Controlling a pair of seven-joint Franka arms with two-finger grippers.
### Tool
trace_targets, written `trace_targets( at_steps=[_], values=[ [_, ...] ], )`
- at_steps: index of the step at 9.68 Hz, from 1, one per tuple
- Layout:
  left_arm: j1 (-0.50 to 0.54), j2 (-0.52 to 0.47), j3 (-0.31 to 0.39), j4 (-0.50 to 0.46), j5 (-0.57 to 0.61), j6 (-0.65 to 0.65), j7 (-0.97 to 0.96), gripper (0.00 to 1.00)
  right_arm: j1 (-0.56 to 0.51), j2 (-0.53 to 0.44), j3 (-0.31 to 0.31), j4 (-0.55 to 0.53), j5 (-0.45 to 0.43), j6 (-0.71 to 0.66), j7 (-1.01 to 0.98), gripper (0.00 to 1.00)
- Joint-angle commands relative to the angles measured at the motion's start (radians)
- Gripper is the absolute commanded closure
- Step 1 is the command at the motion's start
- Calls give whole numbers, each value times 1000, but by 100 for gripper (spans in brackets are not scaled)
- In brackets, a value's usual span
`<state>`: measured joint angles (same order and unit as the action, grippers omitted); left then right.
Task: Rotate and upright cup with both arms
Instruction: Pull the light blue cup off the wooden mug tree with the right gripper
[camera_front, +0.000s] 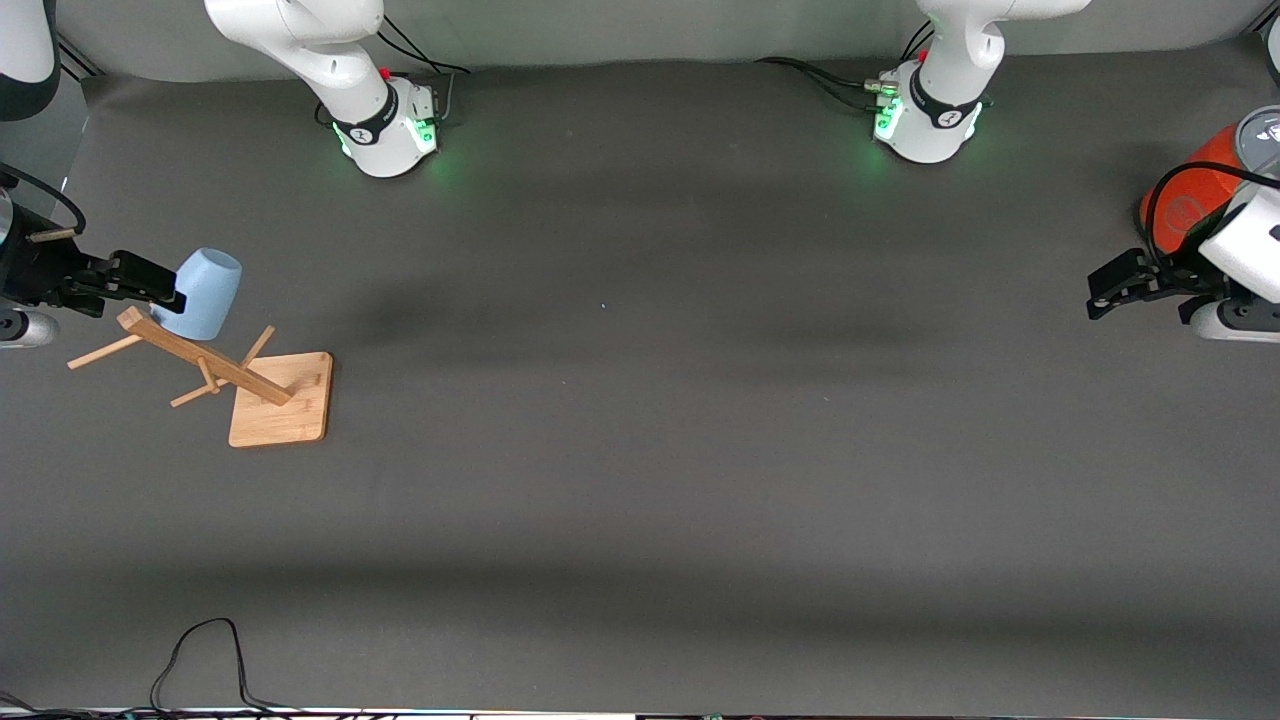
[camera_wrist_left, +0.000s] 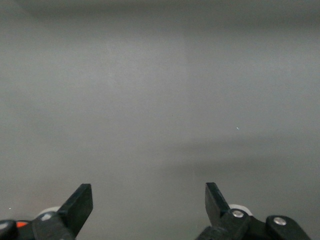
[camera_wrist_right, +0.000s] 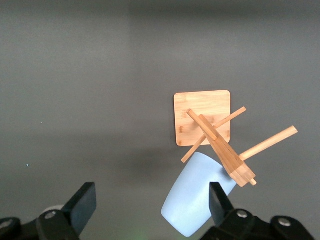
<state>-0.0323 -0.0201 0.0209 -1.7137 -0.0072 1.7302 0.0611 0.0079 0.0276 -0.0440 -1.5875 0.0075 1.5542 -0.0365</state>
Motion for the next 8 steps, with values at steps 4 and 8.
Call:
trace_targets(
  at_steps=[4,8],
  values=[
    [-4,14,2,69,18,-52,9,0,-2,-17,3,-19,19,29,-16,0],
    [-4,158,2,266,23,-61,19,0,-3,-73,-37,-60,17,11,-17,0]
  ],
)
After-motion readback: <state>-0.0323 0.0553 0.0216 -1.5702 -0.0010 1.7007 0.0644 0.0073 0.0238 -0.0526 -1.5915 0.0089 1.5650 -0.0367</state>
